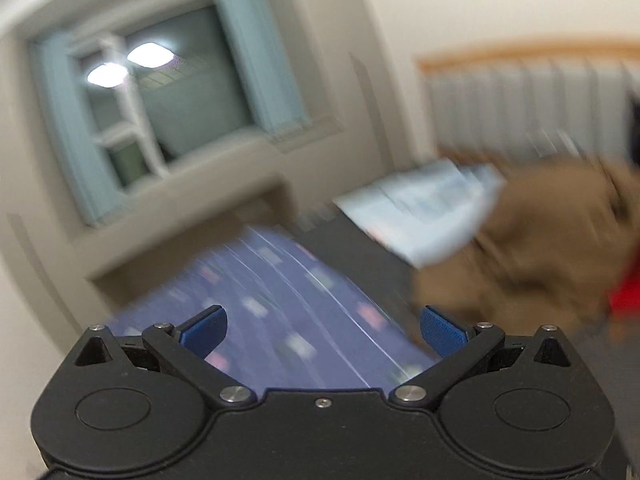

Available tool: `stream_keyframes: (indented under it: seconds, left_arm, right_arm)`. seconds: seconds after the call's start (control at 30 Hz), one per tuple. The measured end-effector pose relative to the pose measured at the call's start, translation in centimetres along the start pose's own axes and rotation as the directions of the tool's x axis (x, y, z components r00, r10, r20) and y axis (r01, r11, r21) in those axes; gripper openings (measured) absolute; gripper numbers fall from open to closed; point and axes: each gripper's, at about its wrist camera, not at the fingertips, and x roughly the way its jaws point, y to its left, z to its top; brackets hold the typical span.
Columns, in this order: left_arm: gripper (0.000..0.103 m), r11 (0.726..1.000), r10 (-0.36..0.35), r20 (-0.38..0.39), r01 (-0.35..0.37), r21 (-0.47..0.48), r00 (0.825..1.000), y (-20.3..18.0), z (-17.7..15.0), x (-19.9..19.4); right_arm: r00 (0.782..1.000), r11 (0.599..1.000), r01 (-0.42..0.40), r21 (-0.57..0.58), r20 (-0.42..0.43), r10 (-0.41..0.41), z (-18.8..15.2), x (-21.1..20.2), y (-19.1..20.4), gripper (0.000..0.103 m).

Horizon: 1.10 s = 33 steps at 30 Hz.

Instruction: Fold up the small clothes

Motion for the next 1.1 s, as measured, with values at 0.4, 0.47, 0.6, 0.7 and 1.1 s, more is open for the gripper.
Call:
stream_keyframes:
  seconds: [0.4,0.47,0.6,0.7,1.1]
  left_arm:
    - [0.103,0.991,-0.054,-0.182,0.075,0.11,0.982,-10.2,-6.9,9.2]
    - [0.103,0.99,-0.055,-0.203,0.08,0.118,0.978,-11.1,-7.4,9.4]
    - [0.103,0.985,-0.052,-0.229,0.087,0.147,0.972,-12.4,-8.2,9.9]
    - [0.103,0.983,-0.048,-0.254,0.09,0.159,0.966,-13.3,-8.8,10.4]
    - [0.103,0.987,0.059,-0.355,-0.002,0.159,0.933,-12.3,-9.7,12.9]
  right_arm:
    - [0.946,0.929,0.261,0.262,-0.26,-0.193,-14.3,16.9,-15.7,0.086]
    - [0.938,0.912,0.295,0.285,-0.268,-0.22,-14.1,18.4,-17.3,0.082]
    - [0.919,0.87,0.362,0.335,-0.286,-0.272,-14.2,19.6,-19.6,0.07]
    - [0.912,0.851,0.382,0.361,-0.298,-0.283,-13.9,19.5,-21.1,0.06]
    - [0.875,0.823,0.463,0.328,-0.317,-0.365,-13.5,21.0,-21.4,0.005]
